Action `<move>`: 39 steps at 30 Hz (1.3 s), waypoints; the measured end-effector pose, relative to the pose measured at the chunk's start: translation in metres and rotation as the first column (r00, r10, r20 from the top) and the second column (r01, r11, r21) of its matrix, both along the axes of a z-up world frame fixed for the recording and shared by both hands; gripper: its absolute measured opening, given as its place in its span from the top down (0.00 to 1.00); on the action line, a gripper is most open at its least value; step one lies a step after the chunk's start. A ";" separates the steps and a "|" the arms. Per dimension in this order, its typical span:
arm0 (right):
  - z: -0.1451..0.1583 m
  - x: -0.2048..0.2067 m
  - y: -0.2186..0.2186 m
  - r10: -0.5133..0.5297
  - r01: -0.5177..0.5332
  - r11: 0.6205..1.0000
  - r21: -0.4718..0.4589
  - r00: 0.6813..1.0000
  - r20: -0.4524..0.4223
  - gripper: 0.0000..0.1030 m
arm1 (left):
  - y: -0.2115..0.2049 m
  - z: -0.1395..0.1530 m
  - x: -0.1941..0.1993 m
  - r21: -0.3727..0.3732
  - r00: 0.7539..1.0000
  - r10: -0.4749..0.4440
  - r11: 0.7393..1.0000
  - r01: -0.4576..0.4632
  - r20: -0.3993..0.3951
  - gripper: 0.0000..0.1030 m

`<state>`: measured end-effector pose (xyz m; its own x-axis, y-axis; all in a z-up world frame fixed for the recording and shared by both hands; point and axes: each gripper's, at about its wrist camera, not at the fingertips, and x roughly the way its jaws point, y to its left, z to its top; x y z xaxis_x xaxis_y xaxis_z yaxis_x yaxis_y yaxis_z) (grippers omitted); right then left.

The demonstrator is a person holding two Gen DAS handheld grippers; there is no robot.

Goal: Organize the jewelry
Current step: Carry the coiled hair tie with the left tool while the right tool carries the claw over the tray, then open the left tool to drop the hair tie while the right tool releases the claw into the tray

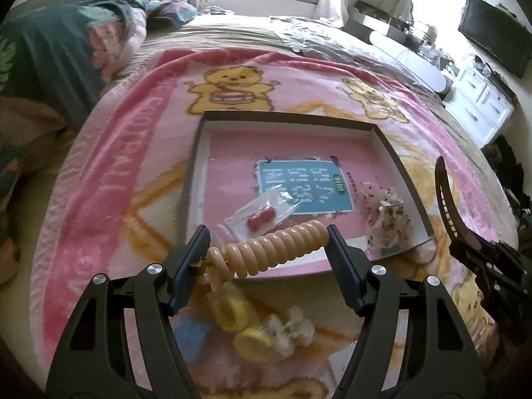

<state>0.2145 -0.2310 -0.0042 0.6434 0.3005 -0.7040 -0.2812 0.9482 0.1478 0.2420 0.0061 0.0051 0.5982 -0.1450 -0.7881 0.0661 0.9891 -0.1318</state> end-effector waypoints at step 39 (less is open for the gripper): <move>-0.040 0.060 -0.007 -0.048 0.050 0.999 0.013 0.994 -0.102 0.58 | -0.026 -0.037 0.030 0.006 0.995 -0.042 0.999 0.043 -0.092 0.27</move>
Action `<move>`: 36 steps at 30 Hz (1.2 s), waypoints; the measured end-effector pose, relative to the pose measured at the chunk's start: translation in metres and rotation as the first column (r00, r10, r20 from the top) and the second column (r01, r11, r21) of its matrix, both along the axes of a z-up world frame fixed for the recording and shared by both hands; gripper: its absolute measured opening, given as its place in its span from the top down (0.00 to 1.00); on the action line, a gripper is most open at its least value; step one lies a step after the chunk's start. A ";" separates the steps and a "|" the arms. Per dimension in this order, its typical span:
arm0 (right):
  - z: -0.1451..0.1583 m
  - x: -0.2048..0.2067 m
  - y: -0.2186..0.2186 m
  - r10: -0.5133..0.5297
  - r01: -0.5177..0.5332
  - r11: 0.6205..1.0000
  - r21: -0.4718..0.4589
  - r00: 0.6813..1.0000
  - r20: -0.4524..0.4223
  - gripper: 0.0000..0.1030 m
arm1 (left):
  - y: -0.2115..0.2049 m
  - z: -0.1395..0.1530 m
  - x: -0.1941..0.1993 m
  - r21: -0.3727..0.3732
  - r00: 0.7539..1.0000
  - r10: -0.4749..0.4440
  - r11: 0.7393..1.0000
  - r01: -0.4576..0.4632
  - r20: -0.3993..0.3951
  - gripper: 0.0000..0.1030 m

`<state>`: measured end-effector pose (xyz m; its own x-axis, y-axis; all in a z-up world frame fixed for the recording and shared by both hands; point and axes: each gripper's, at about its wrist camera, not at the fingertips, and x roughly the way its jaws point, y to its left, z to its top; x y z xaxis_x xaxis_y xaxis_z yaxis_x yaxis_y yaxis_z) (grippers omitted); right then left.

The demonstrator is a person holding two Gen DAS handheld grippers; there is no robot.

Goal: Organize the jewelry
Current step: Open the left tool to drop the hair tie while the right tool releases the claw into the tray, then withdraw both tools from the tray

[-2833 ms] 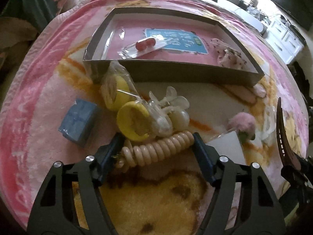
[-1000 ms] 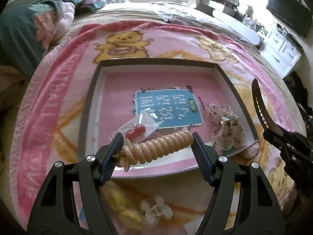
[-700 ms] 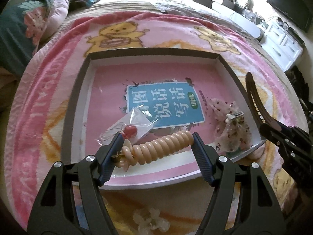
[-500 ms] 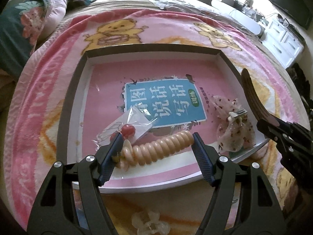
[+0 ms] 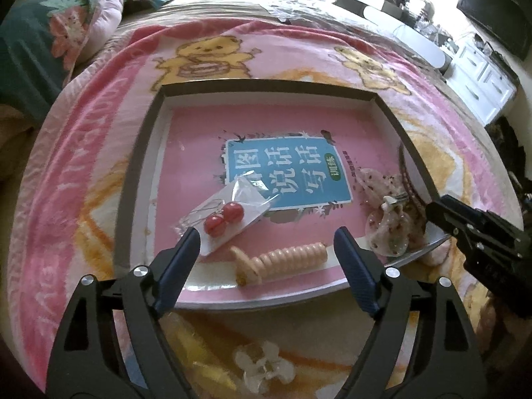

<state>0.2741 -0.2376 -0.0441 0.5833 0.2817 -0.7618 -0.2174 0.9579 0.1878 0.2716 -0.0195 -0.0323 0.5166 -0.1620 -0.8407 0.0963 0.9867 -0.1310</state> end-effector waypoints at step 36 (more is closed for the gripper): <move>0.114 -0.120 -0.024 -0.039 0.015 0.995 0.098 0.970 0.241 0.08 | 0.030 0.097 -0.097 -0.056 0.981 0.089 0.995 -0.080 0.174 0.10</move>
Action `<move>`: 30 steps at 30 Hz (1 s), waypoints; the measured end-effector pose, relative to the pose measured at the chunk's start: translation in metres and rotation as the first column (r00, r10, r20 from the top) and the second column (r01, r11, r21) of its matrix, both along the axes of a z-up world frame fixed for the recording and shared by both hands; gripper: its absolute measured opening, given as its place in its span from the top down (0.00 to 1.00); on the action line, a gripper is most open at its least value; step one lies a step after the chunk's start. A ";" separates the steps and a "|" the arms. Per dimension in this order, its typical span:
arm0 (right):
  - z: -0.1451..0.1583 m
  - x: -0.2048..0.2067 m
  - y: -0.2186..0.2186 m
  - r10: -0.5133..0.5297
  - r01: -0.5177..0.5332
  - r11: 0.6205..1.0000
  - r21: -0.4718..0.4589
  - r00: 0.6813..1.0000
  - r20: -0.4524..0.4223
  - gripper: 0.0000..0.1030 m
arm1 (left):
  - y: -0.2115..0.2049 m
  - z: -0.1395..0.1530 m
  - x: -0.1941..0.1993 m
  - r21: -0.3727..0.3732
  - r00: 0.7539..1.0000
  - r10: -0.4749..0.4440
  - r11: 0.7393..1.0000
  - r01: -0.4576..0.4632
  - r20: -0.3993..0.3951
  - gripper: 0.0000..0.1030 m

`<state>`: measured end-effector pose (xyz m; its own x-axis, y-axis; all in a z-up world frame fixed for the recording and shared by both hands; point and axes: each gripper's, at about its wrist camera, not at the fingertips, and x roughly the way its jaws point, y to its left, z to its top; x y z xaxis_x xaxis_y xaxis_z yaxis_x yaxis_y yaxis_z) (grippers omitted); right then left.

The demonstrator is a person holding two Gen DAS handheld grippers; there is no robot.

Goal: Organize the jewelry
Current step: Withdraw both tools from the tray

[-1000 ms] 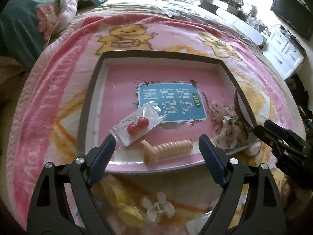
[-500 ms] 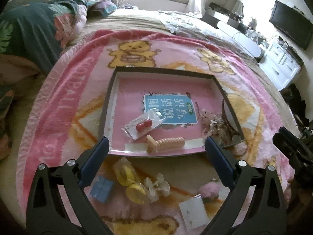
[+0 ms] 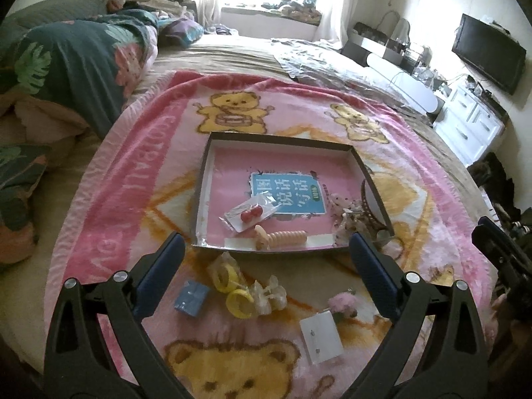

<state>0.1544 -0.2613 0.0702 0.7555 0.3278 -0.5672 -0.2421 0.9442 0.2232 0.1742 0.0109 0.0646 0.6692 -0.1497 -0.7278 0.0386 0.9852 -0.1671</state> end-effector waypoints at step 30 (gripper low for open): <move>0.005 -0.074 0.028 0.108 -0.106 0.993 -0.051 0.994 0.021 0.07 | 0.043 0.007 -0.068 0.041 0.997 0.072 0.996 -0.074 0.029 0.10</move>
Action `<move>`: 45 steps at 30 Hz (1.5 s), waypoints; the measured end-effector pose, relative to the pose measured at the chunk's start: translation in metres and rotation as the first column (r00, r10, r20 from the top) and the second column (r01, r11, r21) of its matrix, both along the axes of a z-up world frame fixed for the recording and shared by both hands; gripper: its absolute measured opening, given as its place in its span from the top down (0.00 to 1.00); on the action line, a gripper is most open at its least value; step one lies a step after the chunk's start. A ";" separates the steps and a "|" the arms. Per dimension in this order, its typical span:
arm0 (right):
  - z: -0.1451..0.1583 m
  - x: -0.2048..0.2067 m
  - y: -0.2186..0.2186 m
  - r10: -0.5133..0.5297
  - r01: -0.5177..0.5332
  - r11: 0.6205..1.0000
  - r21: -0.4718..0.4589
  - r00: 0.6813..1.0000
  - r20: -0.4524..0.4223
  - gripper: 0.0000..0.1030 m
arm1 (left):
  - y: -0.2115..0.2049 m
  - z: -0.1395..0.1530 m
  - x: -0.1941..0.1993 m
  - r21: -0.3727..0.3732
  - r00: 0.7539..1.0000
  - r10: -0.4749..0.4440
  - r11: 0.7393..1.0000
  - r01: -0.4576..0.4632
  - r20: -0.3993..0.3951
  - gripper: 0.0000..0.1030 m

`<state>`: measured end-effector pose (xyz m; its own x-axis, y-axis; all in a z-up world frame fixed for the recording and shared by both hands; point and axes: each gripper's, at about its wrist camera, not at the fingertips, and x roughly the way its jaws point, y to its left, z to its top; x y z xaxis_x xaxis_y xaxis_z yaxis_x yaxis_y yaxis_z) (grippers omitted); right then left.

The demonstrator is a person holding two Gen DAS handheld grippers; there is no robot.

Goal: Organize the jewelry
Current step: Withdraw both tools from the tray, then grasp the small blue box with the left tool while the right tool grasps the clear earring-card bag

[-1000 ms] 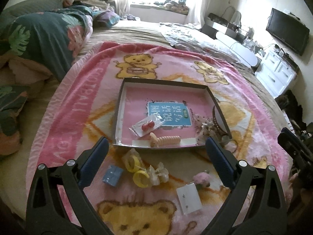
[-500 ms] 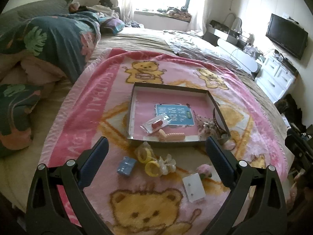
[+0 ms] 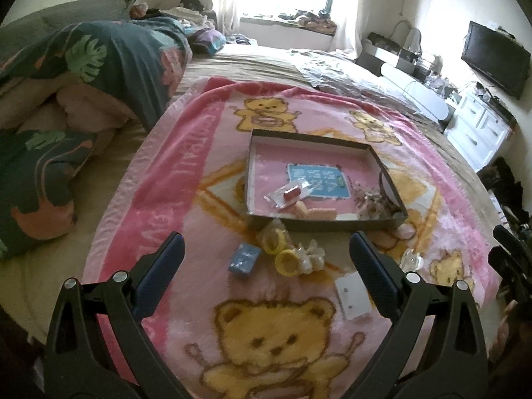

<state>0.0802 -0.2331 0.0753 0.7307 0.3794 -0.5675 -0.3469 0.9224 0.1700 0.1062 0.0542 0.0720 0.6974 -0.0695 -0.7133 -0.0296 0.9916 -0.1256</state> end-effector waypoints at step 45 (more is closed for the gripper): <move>-0.104 -0.002 0.098 0.159 -0.194 0.972 -0.131 0.959 -0.234 0.07 | 0.024 -0.100 -0.007 0.117 0.989 0.015 0.993 0.003 -0.150 0.10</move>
<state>0.0784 -0.1355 -0.0284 0.5098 0.3886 -0.7675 -0.4761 0.8705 0.1245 0.0992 0.0777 -0.0277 0.5821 0.0240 -0.8128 -0.0454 0.9990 -0.0031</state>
